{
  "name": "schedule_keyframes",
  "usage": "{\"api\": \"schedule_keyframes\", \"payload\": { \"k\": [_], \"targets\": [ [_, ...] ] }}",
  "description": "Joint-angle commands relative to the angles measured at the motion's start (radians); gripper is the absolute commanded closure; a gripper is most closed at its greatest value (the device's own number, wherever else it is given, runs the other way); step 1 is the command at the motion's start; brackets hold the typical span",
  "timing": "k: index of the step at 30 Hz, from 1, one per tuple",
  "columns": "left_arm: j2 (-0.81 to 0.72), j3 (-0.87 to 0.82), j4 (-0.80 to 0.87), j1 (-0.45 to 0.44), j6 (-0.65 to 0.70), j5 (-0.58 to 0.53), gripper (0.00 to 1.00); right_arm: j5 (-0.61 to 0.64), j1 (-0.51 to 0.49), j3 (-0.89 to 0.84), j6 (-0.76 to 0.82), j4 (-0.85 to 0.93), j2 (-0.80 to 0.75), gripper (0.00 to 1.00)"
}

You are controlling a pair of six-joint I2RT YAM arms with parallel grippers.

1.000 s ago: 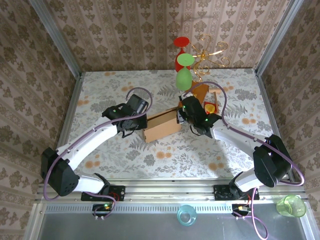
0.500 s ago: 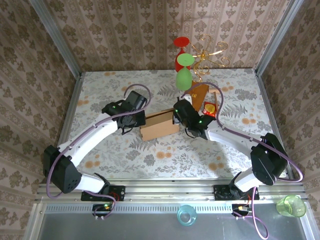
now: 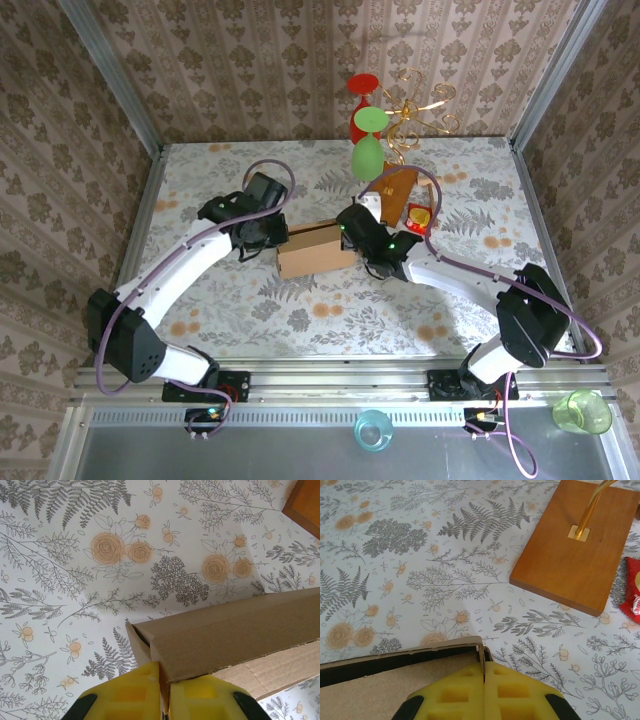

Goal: Fold the paper box

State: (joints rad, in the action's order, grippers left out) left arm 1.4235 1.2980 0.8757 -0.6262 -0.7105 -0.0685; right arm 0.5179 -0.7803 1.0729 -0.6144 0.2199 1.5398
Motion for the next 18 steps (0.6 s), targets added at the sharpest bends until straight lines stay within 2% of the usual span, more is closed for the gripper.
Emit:
{"api": "schedule_keyframes", "payload": {
  "k": [1,4,10,18],
  "targets": [
    [0.013,0.04,0.004,0.006,0.011,0.071,0.89,0.025,-0.026,0.003,-0.046,0.08,0.035,1.0],
    [0.023,0.043,0.012,0.018,0.017,0.092,0.9,0.037,-0.033,0.008,-0.044,0.081,0.041,1.0],
    [0.037,0.057,0.033,0.031,0.028,0.107,1.0,0.05,-0.036,0.005,-0.026,0.075,0.041,1.0],
    [0.03,0.077,0.059,0.053,0.037,0.131,1.0,0.004,-0.029,0.023,0.053,0.054,0.049,1.0]
  ]
}}
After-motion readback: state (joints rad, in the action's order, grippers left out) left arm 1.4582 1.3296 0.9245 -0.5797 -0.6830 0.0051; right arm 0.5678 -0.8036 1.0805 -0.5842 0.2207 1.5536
